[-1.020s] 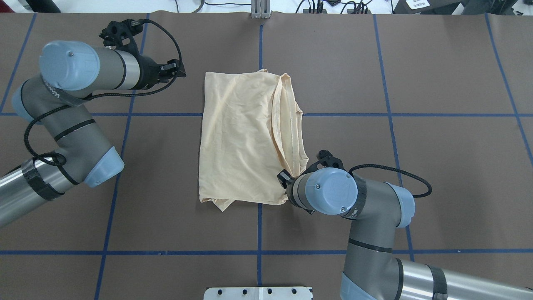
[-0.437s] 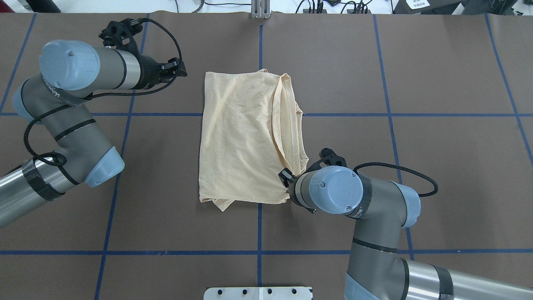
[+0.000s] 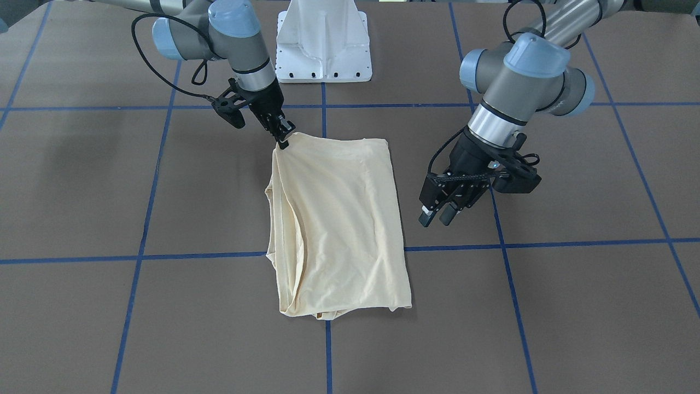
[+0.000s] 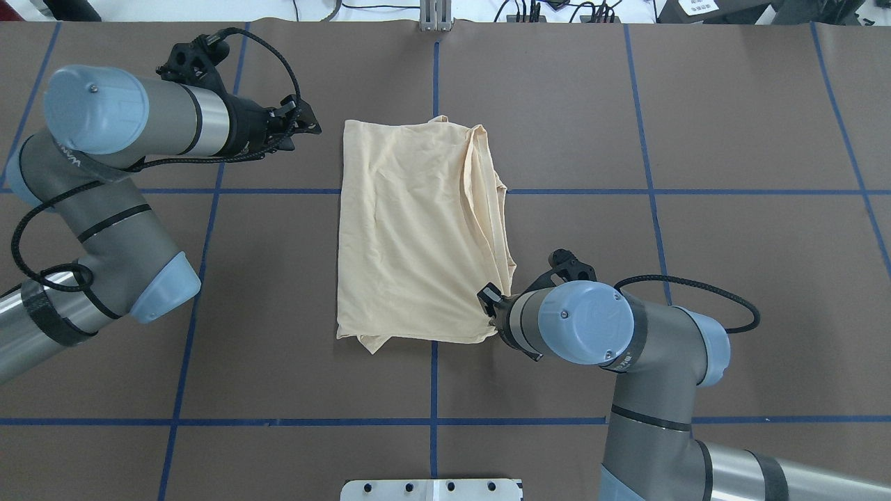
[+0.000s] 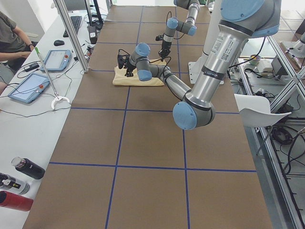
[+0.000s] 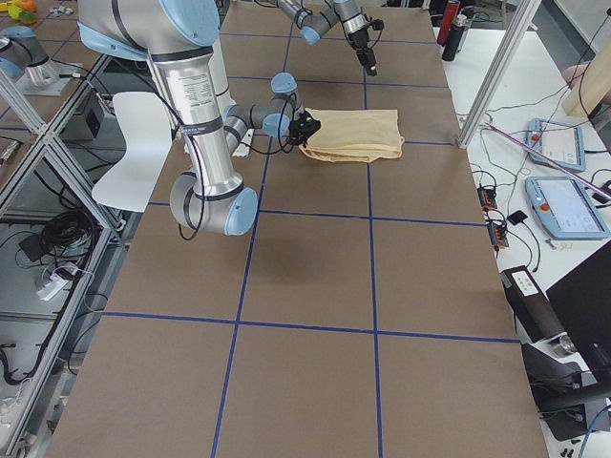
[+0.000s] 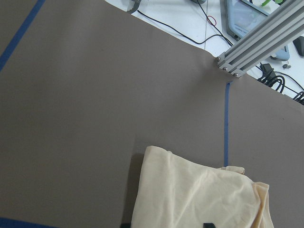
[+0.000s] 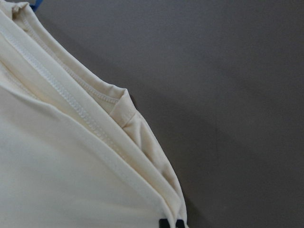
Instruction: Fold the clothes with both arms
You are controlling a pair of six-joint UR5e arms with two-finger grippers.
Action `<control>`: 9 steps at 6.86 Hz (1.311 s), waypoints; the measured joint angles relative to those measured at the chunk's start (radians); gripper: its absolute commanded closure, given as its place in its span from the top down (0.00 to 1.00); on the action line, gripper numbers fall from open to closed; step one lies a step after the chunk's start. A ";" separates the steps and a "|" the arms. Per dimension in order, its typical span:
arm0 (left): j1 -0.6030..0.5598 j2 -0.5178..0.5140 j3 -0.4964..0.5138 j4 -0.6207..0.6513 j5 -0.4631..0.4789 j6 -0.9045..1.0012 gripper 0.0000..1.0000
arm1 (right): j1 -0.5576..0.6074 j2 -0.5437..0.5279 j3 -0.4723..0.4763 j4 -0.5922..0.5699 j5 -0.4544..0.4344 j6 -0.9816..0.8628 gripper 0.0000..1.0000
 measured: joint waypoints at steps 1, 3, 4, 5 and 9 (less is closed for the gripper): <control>0.011 0.006 -0.027 0.002 -0.005 -0.040 0.59 | -0.005 -0.002 0.009 -0.007 -0.001 0.005 0.03; 0.019 0.021 -0.041 0.003 -0.005 -0.061 0.59 | -0.004 0.008 -0.005 -0.007 -0.005 0.019 0.62; 0.019 0.025 -0.042 0.003 -0.003 -0.060 0.59 | 0.008 0.033 -0.037 -0.004 -0.007 0.020 0.69; 0.020 0.027 -0.042 0.003 -0.002 -0.059 0.59 | 0.019 0.074 -0.087 -0.001 -0.008 0.023 0.69; 0.022 0.027 -0.037 0.004 -0.002 -0.058 0.57 | 0.029 0.107 -0.126 -0.008 -0.006 0.042 0.72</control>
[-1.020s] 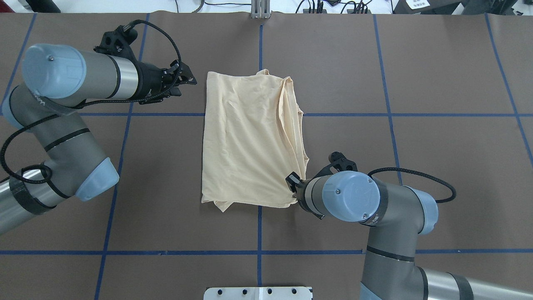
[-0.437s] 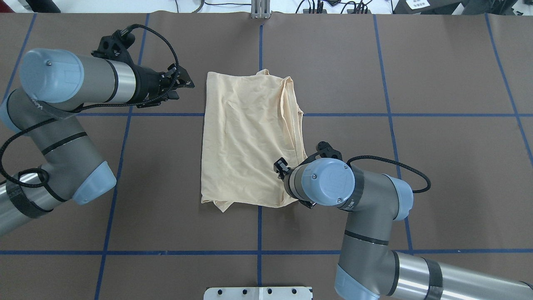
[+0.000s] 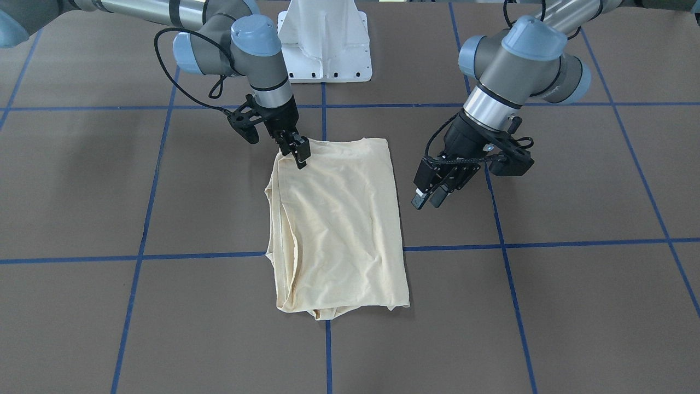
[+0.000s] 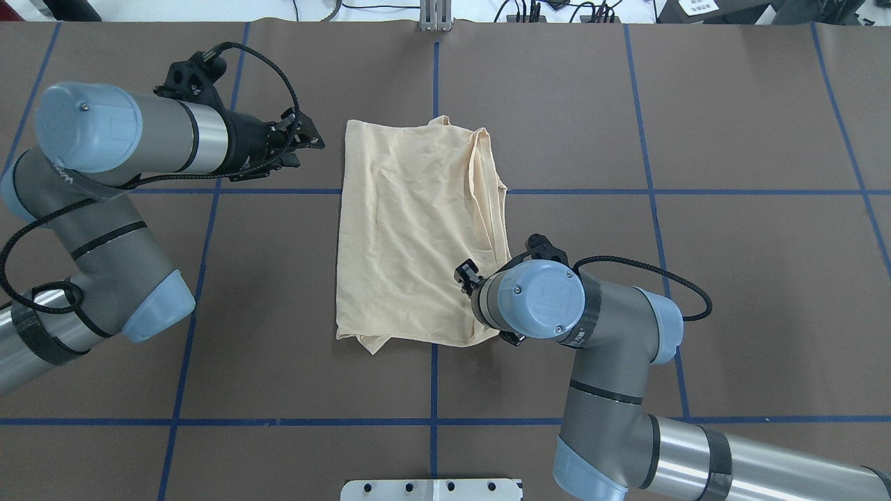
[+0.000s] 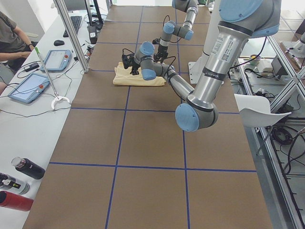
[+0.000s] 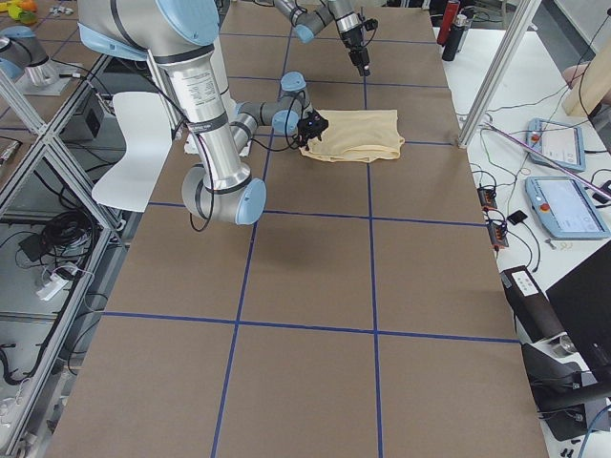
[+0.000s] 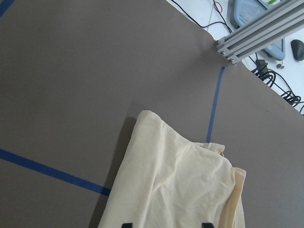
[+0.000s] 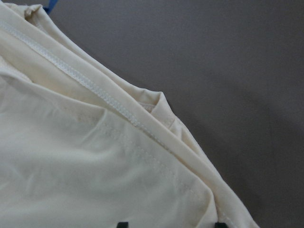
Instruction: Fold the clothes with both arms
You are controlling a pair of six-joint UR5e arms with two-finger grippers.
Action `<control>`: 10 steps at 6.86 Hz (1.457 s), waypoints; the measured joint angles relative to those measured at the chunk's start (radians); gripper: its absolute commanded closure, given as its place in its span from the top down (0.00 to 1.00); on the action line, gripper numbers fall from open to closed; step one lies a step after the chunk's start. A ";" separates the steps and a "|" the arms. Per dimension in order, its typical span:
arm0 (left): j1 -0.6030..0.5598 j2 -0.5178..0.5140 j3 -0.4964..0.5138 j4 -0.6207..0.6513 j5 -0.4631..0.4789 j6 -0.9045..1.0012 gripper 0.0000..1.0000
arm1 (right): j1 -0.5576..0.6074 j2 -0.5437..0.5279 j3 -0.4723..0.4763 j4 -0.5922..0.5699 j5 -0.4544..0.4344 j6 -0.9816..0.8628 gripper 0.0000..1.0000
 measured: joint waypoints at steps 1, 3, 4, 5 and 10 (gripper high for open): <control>0.001 0.000 0.004 0.000 -0.001 0.000 0.57 | 0.002 -0.011 0.026 -0.016 0.004 0.000 0.82; 0.001 -0.001 0.007 -0.001 -0.003 -0.001 0.57 | -0.014 -0.022 0.047 -0.063 0.003 0.000 0.82; 0.002 -0.001 0.008 -0.001 -0.003 -0.002 0.57 | -0.022 -0.023 0.045 -0.073 0.001 0.000 0.82; 0.002 -0.001 0.009 -0.001 -0.002 -0.003 0.57 | -0.029 -0.024 0.041 -0.077 0.001 0.000 0.82; 0.001 0.000 -0.001 -0.002 -0.002 -0.006 0.57 | -0.032 -0.006 -0.002 -0.069 -0.002 0.001 0.00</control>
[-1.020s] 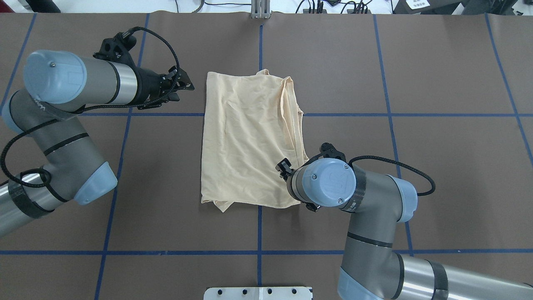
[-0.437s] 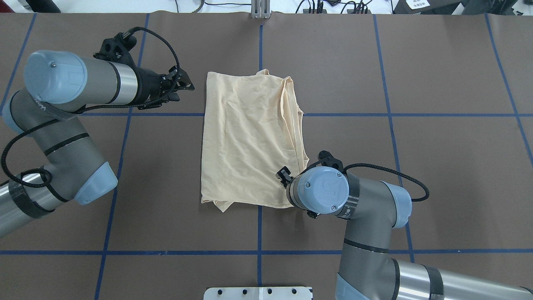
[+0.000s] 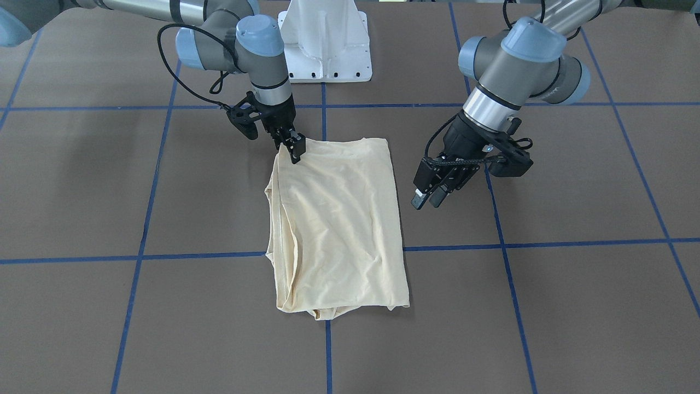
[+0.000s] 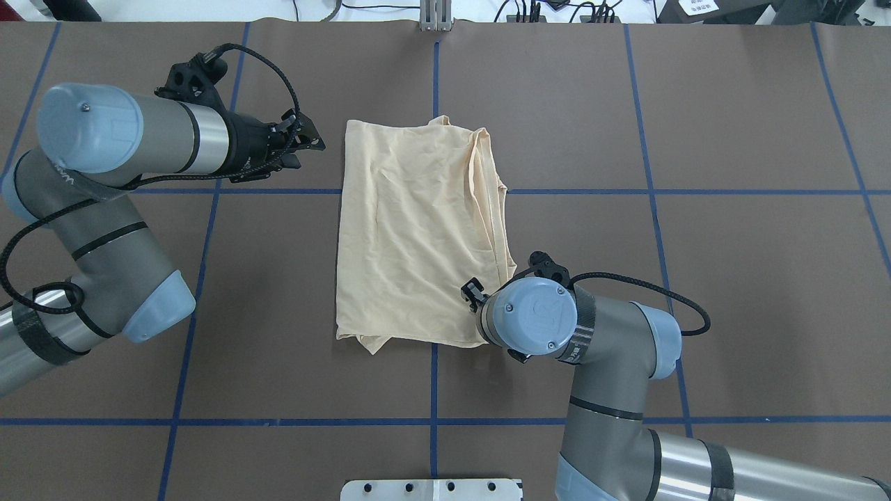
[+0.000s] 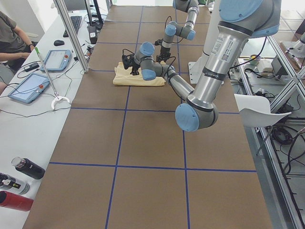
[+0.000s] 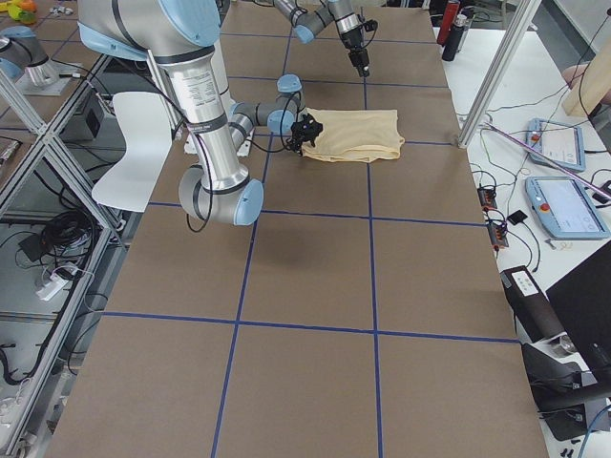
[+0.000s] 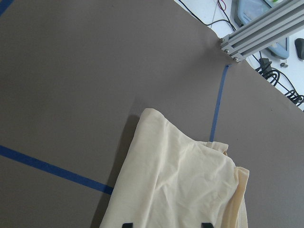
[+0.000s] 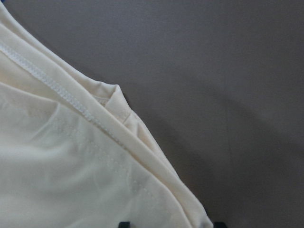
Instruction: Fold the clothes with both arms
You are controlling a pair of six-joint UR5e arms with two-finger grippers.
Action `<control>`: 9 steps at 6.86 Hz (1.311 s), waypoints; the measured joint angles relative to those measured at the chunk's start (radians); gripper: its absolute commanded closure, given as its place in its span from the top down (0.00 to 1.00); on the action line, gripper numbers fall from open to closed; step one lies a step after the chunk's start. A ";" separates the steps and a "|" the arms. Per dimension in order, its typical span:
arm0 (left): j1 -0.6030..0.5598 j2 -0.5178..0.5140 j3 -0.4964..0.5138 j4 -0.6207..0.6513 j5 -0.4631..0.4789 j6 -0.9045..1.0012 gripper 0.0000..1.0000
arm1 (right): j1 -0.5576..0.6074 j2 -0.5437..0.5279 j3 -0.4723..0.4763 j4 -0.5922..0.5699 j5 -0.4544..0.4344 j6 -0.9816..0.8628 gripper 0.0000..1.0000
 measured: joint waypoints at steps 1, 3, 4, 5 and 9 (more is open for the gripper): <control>0.001 0.000 0.000 0.000 0.001 0.000 0.57 | 0.000 0.000 0.000 0.000 0.000 0.000 0.00; 0.001 0.000 0.003 0.000 0.002 0.000 0.57 | 0.003 0.000 0.003 0.001 0.002 -0.008 0.00; 0.001 0.000 0.005 -0.001 0.003 -0.002 0.57 | 0.009 0.001 0.006 0.002 0.005 -0.012 0.00; 0.002 0.000 0.006 -0.002 0.003 -0.003 0.57 | 0.017 0.001 0.016 -0.001 0.008 -0.013 0.00; 0.018 -0.001 -0.004 -0.003 0.008 -0.052 0.57 | 0.034 -0.015 0.099 -0.058 0.027 -0.009 0.00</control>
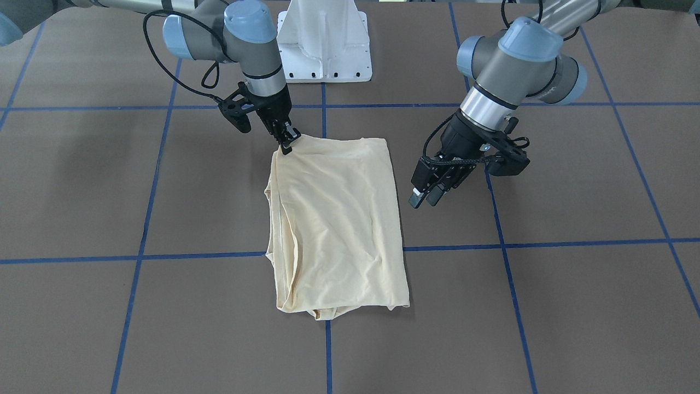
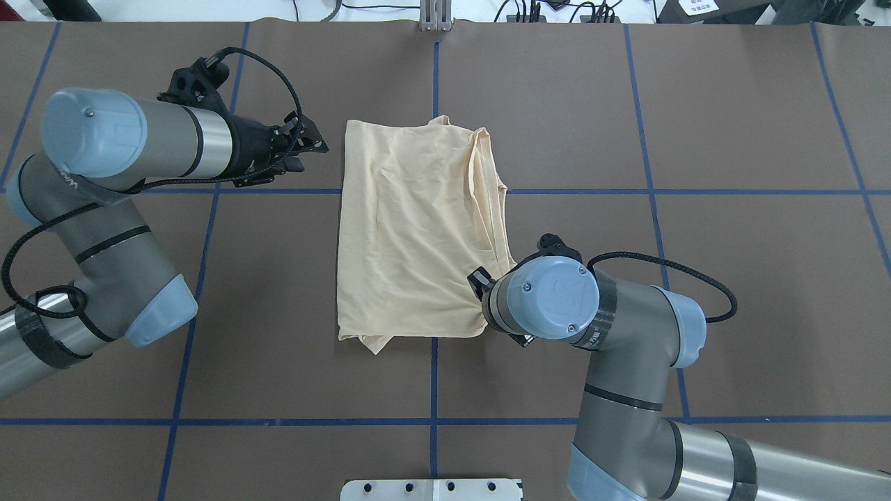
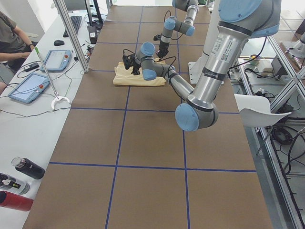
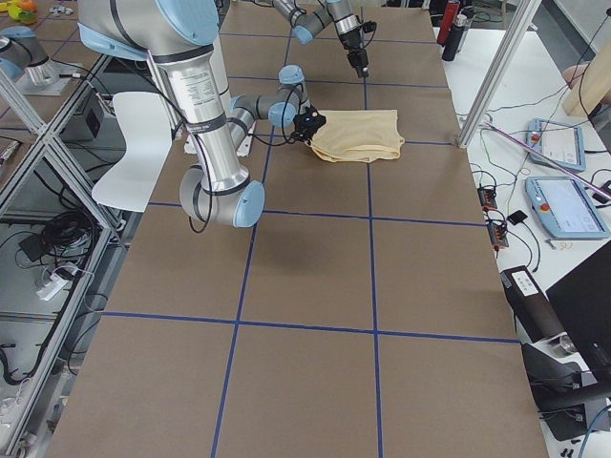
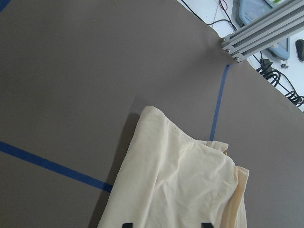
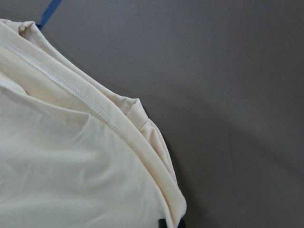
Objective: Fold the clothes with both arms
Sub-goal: 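Move the left gripper to the shirt's near corner beside the right gripper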
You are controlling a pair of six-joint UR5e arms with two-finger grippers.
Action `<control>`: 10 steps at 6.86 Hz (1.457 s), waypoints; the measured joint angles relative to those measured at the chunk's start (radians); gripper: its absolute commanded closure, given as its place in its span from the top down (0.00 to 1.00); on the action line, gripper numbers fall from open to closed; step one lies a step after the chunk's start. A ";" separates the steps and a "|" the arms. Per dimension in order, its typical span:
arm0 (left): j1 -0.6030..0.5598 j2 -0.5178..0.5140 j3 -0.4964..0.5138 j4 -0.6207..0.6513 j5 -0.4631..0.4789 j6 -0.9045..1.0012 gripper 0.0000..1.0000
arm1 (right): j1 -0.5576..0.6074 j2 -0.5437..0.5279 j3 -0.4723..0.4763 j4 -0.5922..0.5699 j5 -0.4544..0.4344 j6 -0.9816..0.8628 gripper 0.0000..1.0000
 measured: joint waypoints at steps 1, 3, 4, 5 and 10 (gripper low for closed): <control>0.014 0.000 -0.005 0.000 0.005 -0.026 0.57 | -0.002 -0.004 0.021 -0.022 0.000 0.003 0.00; 0.041 0.006 -0.022 0.000 0.021 -0.069 0.57 | -0.009 -0.017 0.046 -0.039 0.000 0.005 0.00; 0.078 0.028 -0.047 0.001 0.051 -0.109 0.57 | -0.016 -0.024 0.050 -0.041 0.000 0.005 0.00; 0.143 0.066 -0.082 0.000 0.109 -0.165 0.58 | -0.028 -0.035 0.062 -0.041 0.000 0.006 0.00; 0.452 0.163 -0.122 0.006 0.388 -0.399 0.66 | -0.062 -0.080 0.110 -0.040 -0.006 0.012 0.00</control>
